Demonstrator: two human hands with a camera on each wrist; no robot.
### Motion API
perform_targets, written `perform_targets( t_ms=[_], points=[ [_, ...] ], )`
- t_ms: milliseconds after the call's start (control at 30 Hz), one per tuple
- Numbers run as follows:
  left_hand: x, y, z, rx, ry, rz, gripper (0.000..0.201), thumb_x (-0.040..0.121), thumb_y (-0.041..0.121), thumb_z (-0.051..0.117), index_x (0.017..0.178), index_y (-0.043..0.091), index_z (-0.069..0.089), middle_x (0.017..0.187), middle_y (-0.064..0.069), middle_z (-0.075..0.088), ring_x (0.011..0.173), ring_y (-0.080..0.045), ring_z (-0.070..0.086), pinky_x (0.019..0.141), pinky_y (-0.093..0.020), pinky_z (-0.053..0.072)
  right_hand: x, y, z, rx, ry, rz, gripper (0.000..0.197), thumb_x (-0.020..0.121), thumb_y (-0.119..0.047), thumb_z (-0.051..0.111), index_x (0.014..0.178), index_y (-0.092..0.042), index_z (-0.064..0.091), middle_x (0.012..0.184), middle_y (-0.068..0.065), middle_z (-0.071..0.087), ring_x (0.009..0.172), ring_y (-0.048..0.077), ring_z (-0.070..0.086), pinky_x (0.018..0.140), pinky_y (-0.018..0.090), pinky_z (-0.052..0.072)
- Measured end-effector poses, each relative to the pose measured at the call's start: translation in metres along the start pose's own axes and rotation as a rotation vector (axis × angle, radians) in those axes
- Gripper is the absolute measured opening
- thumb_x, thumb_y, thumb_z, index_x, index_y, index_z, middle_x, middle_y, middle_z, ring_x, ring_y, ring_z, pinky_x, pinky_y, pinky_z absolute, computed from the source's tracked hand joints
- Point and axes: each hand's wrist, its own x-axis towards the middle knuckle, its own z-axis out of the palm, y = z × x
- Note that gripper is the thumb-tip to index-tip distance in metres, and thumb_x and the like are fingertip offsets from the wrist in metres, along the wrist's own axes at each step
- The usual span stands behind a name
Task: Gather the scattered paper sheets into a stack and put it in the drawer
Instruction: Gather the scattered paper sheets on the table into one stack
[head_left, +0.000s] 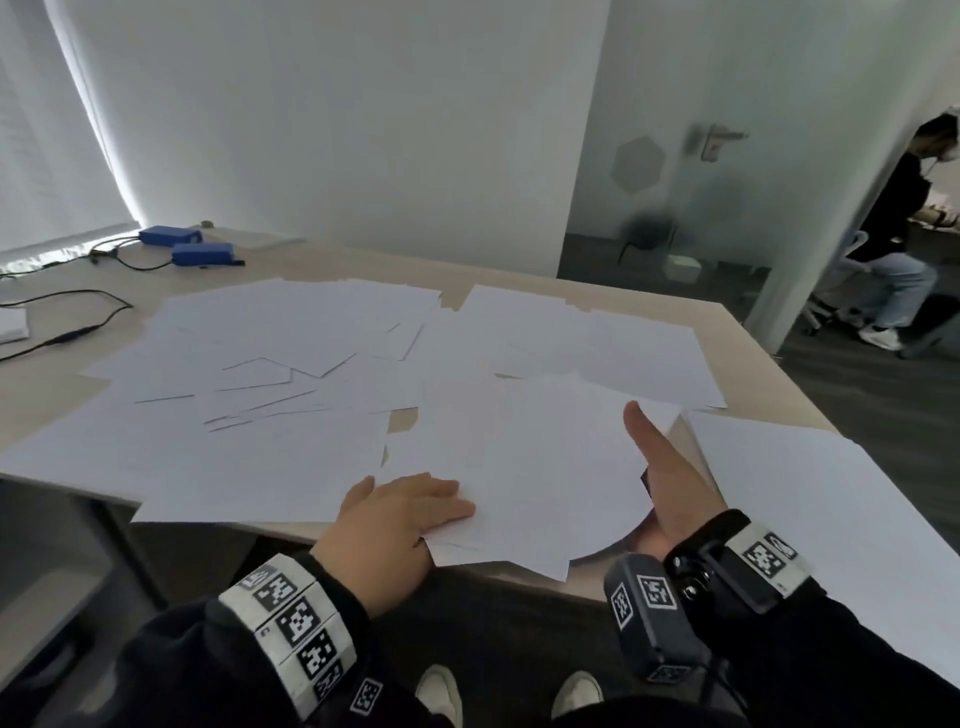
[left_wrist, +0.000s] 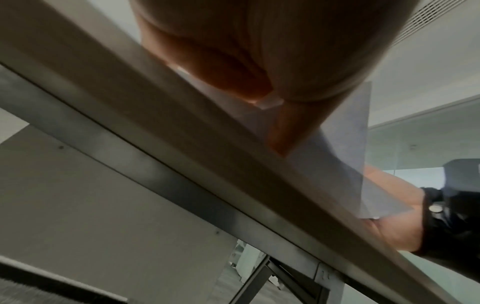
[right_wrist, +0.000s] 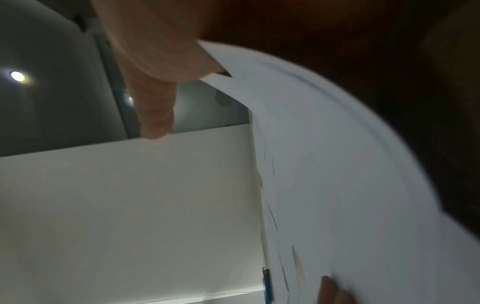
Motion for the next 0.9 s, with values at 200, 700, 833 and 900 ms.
perform_targets(
  t_ms=[200,700,833,900],
  points=[
    [-0.017,0.009,0.013,0.049,0.003,0.032,0.068,0.081,0.052,0.055,0.144,0.059,0.028,0.155,0.034,0.024,0.15,-0.001,0.011,0.122,-0.047,-0.002,-0.012,0.03,-0.011,-0.171,0.139,-0.123,0.019,0.091,-0.004,0.063,0.11,-0.002,0.068,0.1,0.019,0.075,0.087,0.038,0.072,0.078,0.056,0.057],
    [-0.016,0.025,-0.019,-0.623,0.348,-0.254,0.068,0.096,0.034,0.059,0.155,0.029,0.025,0.162,0.009,0.024,0.148,-0.009,0.024,0.115,-0.027,0.021,-0.039,0.041,-0.054,-0.415,0.47,-0.416,0.057,0.07,-0.041,0.081,0.113,-0.009,0.062,0.105,0.007,0.072,0.099,0.028,0.067,0.097,0.049,0.051],
    [-0.01,0.024,-0.021,-0.978,0.296,-0.325,0.047,0.098,0.029,0.057,0.144,0.027,0.048,0.135,0.004,0.062,0.114,-0.017,0.064,0.09,-0.03,0.049,-0.045,0.043,-0.062,-0.247,0.403,-0.476,0.035,0.076,-0.021,0.082,0.107,-0.01,0.071,0.102,0.008,0.076,0.098,0.031,0.071,0.095,0.052,0.053],
    [-0.01,0.027,-0.022,-0.973,0.248,-0.273,0.021,0.098,0.028,0.058,0.109,0.023,0.075,0.104,-0.002,0.077,0.096,-0.028,0.073,0.087,-0.04,0.056,-0.041,0.044,-0.066,-0.227,0.437,-0.467,0.069,0.055,-0.039,0.091,0.111,-0.007,0.067,0.105,0.011,0.074,0.097,0.031,0.071,0.088,0.048,0.056]
  ],
)
